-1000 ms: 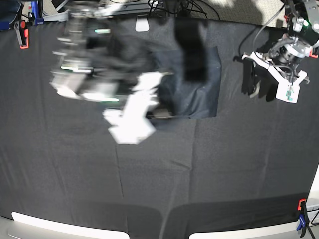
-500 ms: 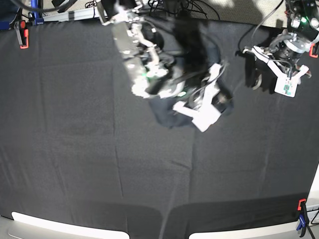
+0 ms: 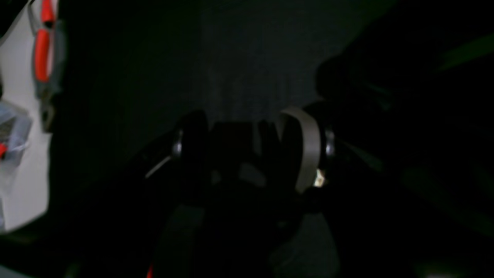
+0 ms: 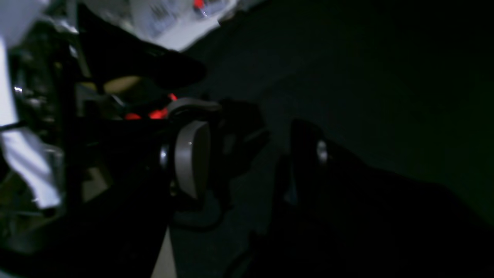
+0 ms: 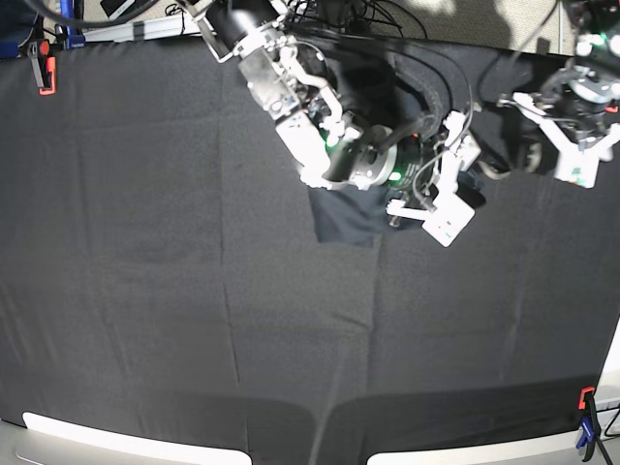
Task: Layout the t-shirt on the table in an organized manner, then fold the t-shirt properly
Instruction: 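Grasp the folded bundle with the right gripper and fold it over, then pull the bundle's edge with the left gripper to square it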
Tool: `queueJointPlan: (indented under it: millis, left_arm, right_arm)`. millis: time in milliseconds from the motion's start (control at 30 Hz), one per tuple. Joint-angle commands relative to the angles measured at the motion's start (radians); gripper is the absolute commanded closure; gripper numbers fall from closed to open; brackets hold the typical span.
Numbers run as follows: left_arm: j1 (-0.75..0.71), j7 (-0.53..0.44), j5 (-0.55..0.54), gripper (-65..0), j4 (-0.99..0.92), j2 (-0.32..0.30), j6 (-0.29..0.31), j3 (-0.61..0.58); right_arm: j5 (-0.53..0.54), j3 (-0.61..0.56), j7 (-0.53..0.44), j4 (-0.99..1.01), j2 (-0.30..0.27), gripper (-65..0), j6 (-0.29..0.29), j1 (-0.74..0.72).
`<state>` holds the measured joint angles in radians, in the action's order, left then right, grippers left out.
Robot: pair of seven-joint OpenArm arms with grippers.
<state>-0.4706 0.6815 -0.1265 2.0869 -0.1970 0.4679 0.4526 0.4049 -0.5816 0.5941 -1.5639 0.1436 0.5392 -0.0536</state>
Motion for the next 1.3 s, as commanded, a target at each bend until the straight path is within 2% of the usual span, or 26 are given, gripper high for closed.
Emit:
queueJointPlan:
  millis: [0,33,67,167,300,333,433,500,600,800,900,1033,1133,1267]
  left_arm:
    - [0.003,-0.024,-0.005,-29.6,0.018,-0.009,-0.009,0.021]
    - [0.003,-0.027,-0.005,-29.6,0.018,-0.009,-0.008,0.036]
    - [0.003,-0.031,-0.005,-29.6,0.018,-0.009,-0.009,0.051]
    - [0.003,-0.039,-0.039,-29.6,0.018,-0.009,-0.009,0.096]
    - [0.003,-0.085,-0.188,-29.6,0.018,-0.009,0.002,0.144]
    - [0.003,-0.092,-0.229,-29.6,0.018,-0.01,0.025,0.144]
    - [0.003,-0.079,-0.365,-29.6,0.019,-0.009,0.156,0.13]
    - [0.003,-0.076,-0.415,-29.6,0.022,-0.009,0.214,0.101]
    - [0.011,-0.076,-0.409,-29.6,0.034,-0.009,0.226,0.022]
    - [0.052,-0.076,-0.3,-29.6,0.076,-0.009,0.225,-0.165]
    - [0.077,-0.075,-0.293,-29.6,0.099,-0.009,0.225,-0.232]
    - [0.104,-0.064,-0.28,-29.6,0.108,-0.009,0.225,-0.315]
    - [0.134,-0.037,-0.171,-29.6,0.093,-0.009,0.222,-0.388]
    - [0.176,0.011,-0.108,-29.6,0.028,-0.009,0.14,-0.452]
  right_arm:
    - [0.059,-0.002,-0.033,-0.016,0.013,-32.8,0.077,-0.019]
    - [0.1,-0.002,-0.033,-0.017,0.013,-32.8,0.131,-0.019]
    - [0.14,-0.002,-0.031,-0.021,0.013,-32.7,0.159,-0.018]
    - [0.172,0.011,0.026,-0.067,0.013,-32.7,0.159,-0.018]
    - [0.169,0.105,0.125,-0.221,0.013,-32.7,0.159,-0.018]
    - [0.152,0.143,0.156,-0.273,0.013,-32.7,0.157,-0.018]
    - [0.033,0.27,0.267,-0.413,0.013,-32.7,0.141,-0.018]
    - [-0.012,0.362,0.293,-0.451,0.013,-32.7,0.133,-0.015]
    - [-0.009,0.498,0.297,-0.451,-0.047,-32.7,0.12,-0.004]
    - [-0.005,0.749,0.312,-0.451,-0.195,-32.7,0.108,0.047]
    - [0.043,0.855,0.313,-0.451,-0.248,-32.7,0.108,0.085]
    - [0.108,0.96,0.32,-0.451,-0.283,-32.7,0.108,0.127]
    - [0.142,1.007,0.341,-0.451,-0.282,-32.7,0.108,0.144]
    - [0.18,1.016,0.397,-0.451,-0.282,-32.7,0.108,0.146]
